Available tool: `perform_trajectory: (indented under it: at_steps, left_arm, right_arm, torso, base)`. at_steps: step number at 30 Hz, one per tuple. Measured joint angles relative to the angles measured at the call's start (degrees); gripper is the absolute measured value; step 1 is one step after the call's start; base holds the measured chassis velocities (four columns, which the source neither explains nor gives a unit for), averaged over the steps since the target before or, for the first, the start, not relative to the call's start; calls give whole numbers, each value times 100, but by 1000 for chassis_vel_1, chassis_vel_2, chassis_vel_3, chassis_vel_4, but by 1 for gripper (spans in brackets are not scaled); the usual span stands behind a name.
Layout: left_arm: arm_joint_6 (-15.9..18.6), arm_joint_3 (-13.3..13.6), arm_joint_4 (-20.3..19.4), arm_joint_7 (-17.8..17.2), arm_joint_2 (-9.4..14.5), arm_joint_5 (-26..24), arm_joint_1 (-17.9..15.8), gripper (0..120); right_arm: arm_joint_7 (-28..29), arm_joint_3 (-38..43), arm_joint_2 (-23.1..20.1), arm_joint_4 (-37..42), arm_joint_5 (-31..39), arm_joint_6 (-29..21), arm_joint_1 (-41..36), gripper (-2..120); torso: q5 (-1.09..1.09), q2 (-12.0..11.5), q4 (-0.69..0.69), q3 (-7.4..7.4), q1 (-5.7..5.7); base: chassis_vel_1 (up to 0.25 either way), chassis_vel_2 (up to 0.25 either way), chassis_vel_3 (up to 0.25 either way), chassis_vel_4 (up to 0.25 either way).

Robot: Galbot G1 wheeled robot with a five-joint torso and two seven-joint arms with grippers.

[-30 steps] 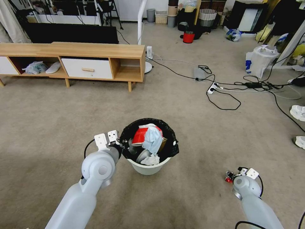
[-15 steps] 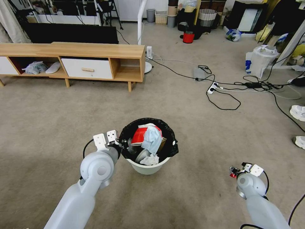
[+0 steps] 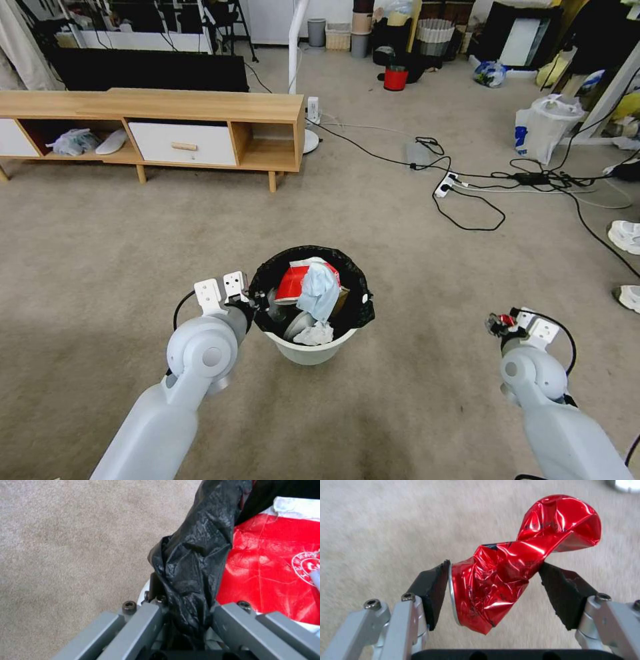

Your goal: Pick up the trash bin and place the garbage on the floor into it.

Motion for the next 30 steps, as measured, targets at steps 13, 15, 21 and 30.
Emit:
perform_trajectory:
  at_steps: [13,15,21,30]
  left_arm:
    - [12,32,76,-7,-14,0,-13,2]
    - [25,61,87,-7,-29,2,-18,2]
    - [39,88,144,-7,-32,-1,-51,2]
    - [50,133,207,-7,-43,-2,-89,2]
  right_arm:
    - [-74,-69,-392,997,-376,59,-16,64]
    - [-149,-109,-519,1201,-390,81,-1,64]
    - [-513,-207,-766,1487,-537,367,-16,64]
    - [-1159,-321,-950,1649,-880,882,-47,64]
  torso:
    - [0,0,-1,0,0]
    - [0,0,-1,0,0]
    - [0,0,-1,0,0]
    - [0,0,-1,0,0]
  base:
    - [0,0,0,0]
    - [0,0,0,0]
    - [0,0,0,0]
    - [0,0,0,0]
